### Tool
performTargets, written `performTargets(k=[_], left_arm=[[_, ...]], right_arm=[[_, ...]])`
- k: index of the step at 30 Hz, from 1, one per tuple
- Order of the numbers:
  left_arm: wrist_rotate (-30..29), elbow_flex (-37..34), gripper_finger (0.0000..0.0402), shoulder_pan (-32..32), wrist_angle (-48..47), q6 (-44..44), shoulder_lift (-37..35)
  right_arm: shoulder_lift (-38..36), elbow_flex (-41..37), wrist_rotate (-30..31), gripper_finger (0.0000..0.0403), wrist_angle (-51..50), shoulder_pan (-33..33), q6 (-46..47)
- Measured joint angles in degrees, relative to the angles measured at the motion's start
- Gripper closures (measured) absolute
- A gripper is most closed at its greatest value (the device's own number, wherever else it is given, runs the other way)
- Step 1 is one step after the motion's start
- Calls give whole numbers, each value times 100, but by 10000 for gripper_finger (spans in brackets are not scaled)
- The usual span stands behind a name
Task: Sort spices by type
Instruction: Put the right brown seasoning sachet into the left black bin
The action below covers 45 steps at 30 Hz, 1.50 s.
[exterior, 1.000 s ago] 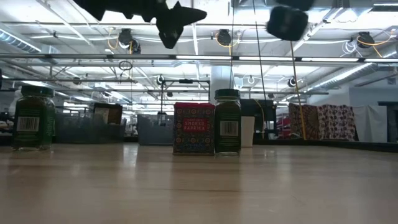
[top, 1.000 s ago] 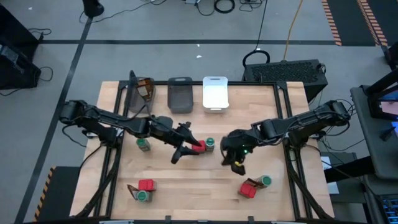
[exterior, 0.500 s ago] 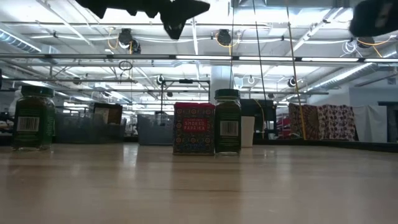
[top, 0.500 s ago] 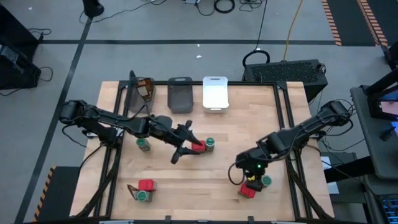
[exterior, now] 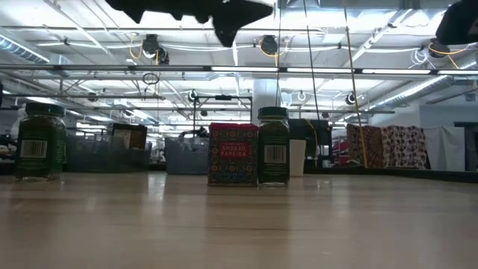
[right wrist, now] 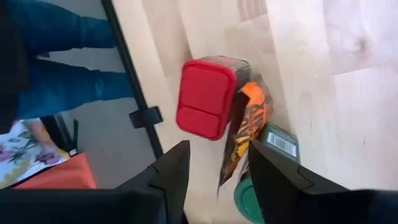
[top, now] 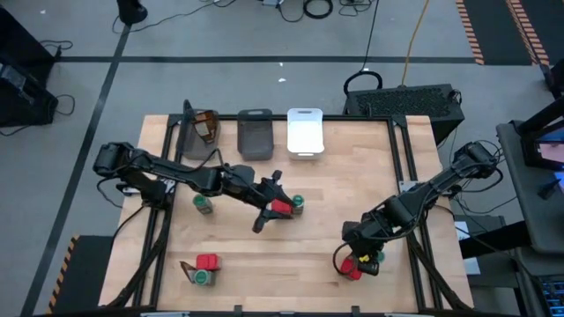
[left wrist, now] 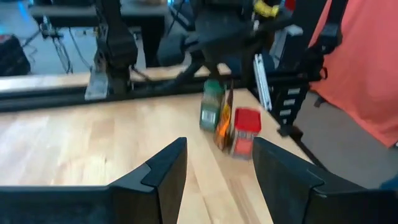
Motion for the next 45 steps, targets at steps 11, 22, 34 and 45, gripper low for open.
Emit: performTargets(k=[11, 22, 34, 45], left_arm=[[59, 94, 214, 57, -36, -1, 79], [117, 94, 214, 153, -41, -5, 79], [282, 90, 214, 289, -43, -5, 79], [284, 88, 214, 297, -54, -4, 76]], right_arm=[[152, -1, 861, 248, 71, 507, 199], [619, -2, 901, 248, 67, 729, 282], [684, -2, 989, 334, -276, 964, 335], [669, -1, 1516, 402, 324, 818, -124]])
